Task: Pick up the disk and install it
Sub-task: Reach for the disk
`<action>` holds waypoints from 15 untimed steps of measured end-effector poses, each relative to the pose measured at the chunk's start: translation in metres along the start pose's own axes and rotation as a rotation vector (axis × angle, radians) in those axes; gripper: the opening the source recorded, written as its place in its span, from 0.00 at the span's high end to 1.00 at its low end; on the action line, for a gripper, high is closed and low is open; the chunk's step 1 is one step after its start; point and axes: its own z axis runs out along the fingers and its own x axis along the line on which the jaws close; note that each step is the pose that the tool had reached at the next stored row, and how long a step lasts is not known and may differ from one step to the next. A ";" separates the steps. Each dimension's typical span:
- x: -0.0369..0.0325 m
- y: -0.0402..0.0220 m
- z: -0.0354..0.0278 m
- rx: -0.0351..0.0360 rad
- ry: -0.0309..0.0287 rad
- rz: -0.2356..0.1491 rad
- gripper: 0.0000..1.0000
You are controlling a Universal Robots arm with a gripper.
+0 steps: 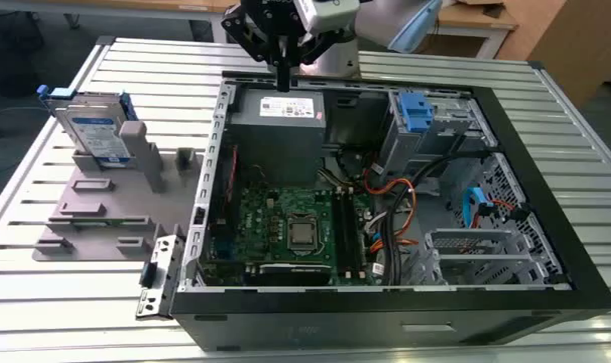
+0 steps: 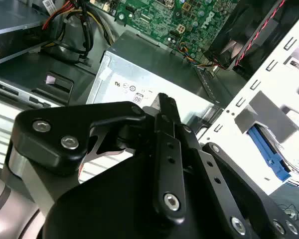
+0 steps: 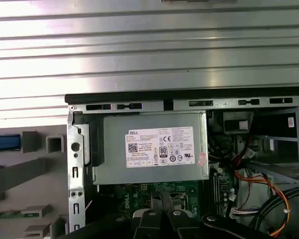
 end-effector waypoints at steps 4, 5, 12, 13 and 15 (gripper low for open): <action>0.0000 0.0000 0.0000 0.0000 0.0000 0.000 0.89; 0.0000 0.0000 0.0000 0.0000 0.0000 0.000 0.89; 0.0029 -0.0002 -0.0001 0.0000 0.0000 0.000 0.89; 0.0036 -0.0003 -0.0001 0.0000 0.0000 0.000 0.89; 0.0056 -0.0004 -0.0002 0.0001 0.0001 0.000 0.89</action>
